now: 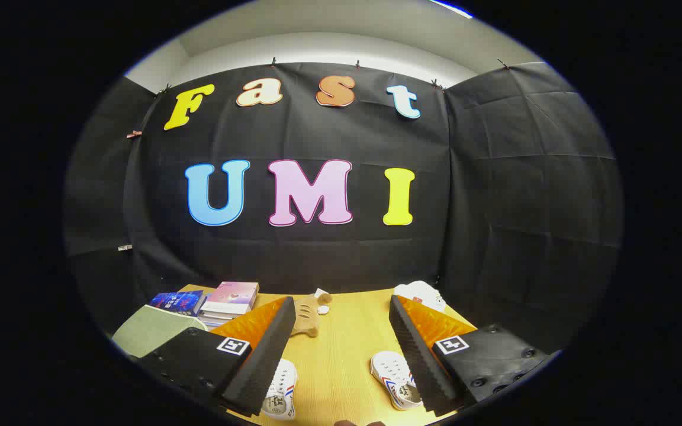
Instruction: Open the storage box then place both shoes into the box .Put the left shoe in first, then the right shoe, with the right side of both shoes facing outward in a uniform manner.
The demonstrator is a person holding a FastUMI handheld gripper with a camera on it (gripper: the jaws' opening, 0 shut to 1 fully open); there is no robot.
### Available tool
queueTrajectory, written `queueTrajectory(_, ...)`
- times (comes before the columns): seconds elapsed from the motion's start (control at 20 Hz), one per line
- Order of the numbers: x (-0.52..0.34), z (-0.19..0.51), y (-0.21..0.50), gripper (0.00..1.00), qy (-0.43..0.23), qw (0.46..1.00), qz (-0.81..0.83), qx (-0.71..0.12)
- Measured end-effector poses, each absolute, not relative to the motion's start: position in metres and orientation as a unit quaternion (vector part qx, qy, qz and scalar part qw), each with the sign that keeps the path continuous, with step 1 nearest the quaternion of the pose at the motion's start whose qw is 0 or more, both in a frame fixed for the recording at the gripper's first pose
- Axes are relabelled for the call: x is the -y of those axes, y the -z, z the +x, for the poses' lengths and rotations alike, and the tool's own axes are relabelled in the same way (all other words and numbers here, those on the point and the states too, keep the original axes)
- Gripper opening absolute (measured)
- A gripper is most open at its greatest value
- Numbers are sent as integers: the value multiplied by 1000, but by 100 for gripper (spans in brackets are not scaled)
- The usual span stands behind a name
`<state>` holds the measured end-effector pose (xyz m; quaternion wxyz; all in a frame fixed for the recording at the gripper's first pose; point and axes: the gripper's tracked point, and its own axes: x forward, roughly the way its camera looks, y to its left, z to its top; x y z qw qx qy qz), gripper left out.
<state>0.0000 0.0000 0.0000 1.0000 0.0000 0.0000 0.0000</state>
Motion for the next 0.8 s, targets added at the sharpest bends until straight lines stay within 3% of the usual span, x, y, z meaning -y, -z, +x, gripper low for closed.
queueTrajectory(0.8, -7, 2, 6, 97, -13, 1000, -12, -12)
